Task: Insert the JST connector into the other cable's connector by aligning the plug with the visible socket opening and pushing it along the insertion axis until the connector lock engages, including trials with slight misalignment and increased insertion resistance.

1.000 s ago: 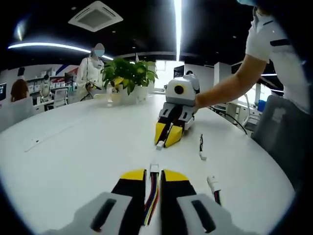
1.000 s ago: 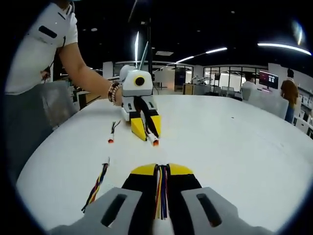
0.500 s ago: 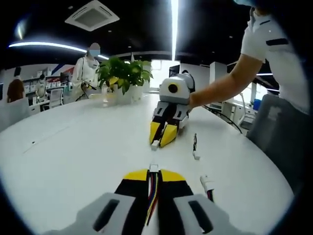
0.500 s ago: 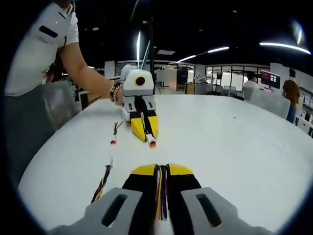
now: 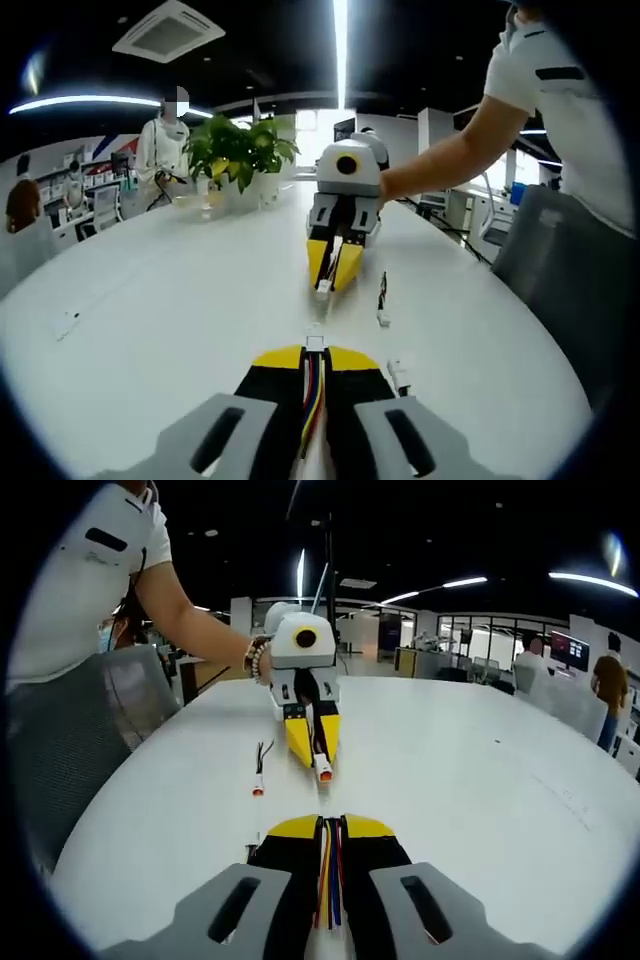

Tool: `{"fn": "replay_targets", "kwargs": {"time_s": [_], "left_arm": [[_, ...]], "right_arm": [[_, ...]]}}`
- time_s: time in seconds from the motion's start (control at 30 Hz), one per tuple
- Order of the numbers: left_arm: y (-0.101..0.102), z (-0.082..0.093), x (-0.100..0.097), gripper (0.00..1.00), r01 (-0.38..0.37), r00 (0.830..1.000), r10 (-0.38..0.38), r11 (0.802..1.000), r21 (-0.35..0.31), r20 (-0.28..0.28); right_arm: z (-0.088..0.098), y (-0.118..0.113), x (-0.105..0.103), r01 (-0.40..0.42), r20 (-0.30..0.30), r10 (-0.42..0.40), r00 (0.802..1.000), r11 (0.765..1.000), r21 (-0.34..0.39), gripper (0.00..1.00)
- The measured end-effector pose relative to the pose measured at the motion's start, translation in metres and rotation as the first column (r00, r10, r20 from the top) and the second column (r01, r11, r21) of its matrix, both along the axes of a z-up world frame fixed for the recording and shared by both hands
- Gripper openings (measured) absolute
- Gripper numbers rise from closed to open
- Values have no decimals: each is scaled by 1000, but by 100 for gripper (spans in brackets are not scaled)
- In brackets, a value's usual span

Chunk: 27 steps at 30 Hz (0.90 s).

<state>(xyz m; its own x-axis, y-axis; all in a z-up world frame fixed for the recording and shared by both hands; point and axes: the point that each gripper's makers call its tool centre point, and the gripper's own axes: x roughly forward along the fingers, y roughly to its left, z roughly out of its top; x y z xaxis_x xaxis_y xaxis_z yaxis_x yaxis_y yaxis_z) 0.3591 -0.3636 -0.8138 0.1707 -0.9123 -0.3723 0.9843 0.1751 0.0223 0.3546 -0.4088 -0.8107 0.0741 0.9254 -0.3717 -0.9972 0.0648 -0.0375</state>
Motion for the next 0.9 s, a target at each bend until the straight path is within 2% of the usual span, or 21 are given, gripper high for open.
{"fn": "replay_targets", "kwargs": {"time_s": [0.23, 0.37, 0.6, 0.9], "left_arm": [[-5, 15, -19, 1, 42, 999, -42, 999, 16, 14], [-4, 24, -27, 1, 57, 998, -57, 998, 8, 17], [-3, 42, -36, 1, 75, 997, -75, 996, -39, 18], [-6, 54, -40, 1, 73, 997, -71, 995, -69, 32]], "right_arm": [[21, 10, -15, -45, 35, 46, 998, 999, -8, 4], [25, 14, -24, -60, 38, 61, 997, 998, -14, 4], [36, 22, -38, -93, 36, 93, 995, 996, -2, 4], [50, 27, -36, -85, 32, 84, 996, 995, 54, 4]]}}
